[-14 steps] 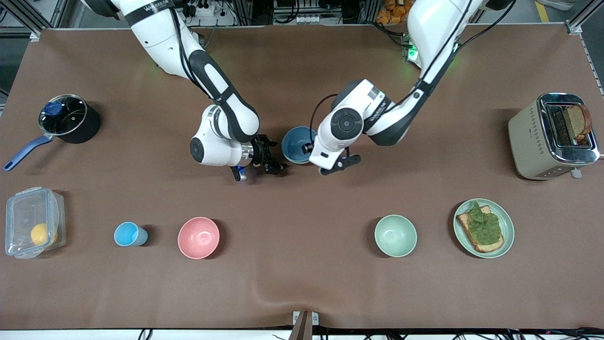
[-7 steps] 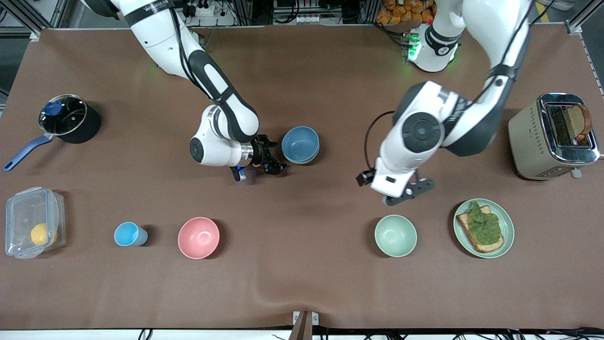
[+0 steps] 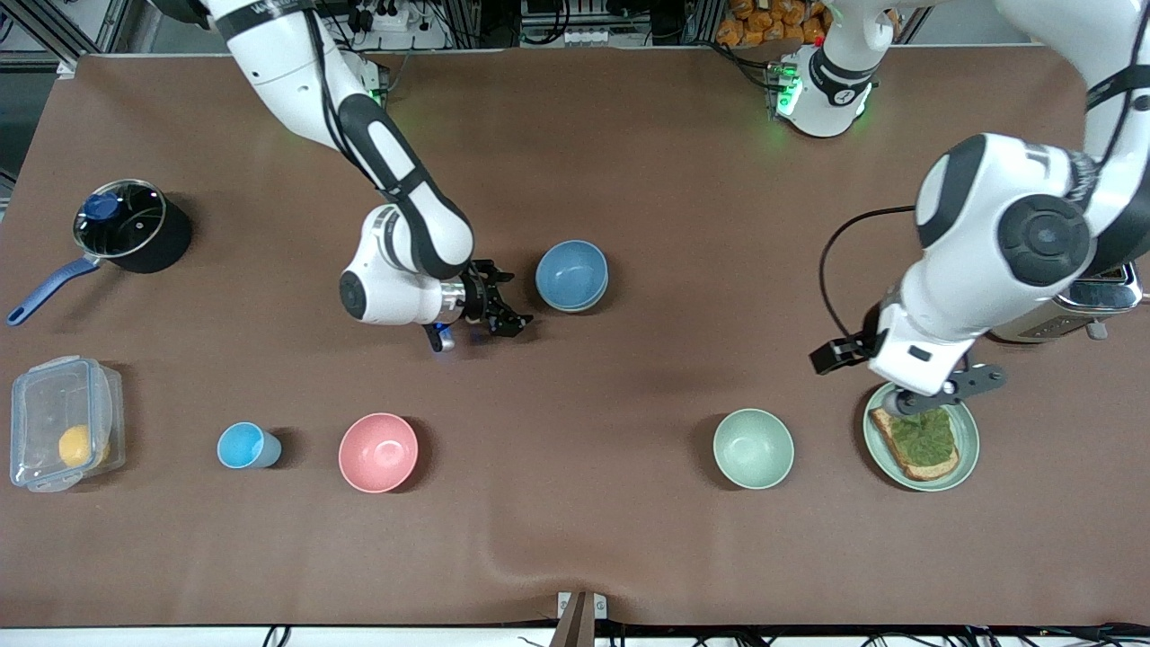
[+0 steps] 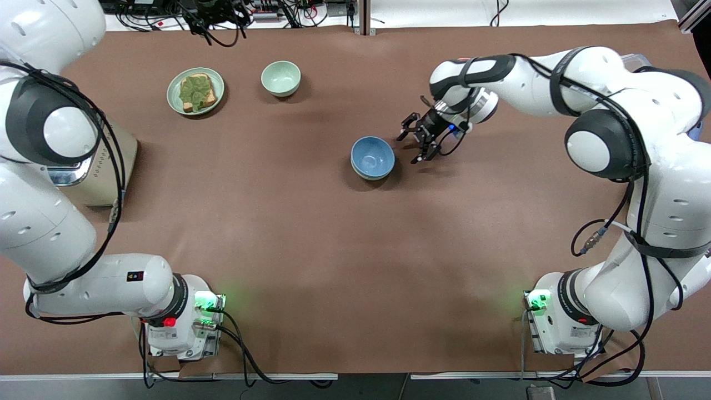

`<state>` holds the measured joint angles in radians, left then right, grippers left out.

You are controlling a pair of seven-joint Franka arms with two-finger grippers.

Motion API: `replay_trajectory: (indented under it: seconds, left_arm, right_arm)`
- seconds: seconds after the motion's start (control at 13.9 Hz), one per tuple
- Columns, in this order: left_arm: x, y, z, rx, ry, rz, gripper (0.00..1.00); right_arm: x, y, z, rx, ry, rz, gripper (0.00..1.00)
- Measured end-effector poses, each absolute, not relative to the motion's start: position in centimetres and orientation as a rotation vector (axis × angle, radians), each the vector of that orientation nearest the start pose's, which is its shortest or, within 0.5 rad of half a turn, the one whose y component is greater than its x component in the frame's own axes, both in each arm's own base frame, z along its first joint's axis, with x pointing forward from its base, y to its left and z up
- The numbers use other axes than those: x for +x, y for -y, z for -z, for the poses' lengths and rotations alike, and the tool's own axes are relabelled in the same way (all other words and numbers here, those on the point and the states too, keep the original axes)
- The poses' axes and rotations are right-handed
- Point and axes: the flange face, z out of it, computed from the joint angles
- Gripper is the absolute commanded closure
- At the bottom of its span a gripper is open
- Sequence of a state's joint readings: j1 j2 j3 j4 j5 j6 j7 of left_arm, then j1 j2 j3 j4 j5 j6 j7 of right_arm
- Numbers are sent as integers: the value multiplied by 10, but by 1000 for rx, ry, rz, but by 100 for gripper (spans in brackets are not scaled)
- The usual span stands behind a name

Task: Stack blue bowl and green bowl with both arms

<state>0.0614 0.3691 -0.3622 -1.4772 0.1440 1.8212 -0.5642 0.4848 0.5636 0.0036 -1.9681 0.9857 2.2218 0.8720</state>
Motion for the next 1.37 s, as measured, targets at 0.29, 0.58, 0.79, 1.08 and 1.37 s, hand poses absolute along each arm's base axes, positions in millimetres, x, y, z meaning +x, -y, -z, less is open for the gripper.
replay_trajectory:
  seconds: [0.29, 0.58, 0.79, 1.08, 1.37]
  left_arm:
    - [632, 145, -509, -3087, 295, -29, 0]
    - [612, 123, -557, -3084, 269, 19, 0]
    - [591, 95, -578, -3091, 222, 5, 0]
    - [566, 102, -596, -3094, 130, 31, 0]
    - [550, 109, -612, -3091, 17, 37, 0]
  right_arm:
    - [523, -255, -194, -2309, -1376, -951, 0]
    - [532, -195, -220, -2464, -1298, -999, 0]
    - [541, -143, -243, -2560, -1186, -1027, 0]
    - [556, -75, -271, -2690, -1023, -1048, 0]
    - [568, -36, -297, -2836, -828, -994, 0]
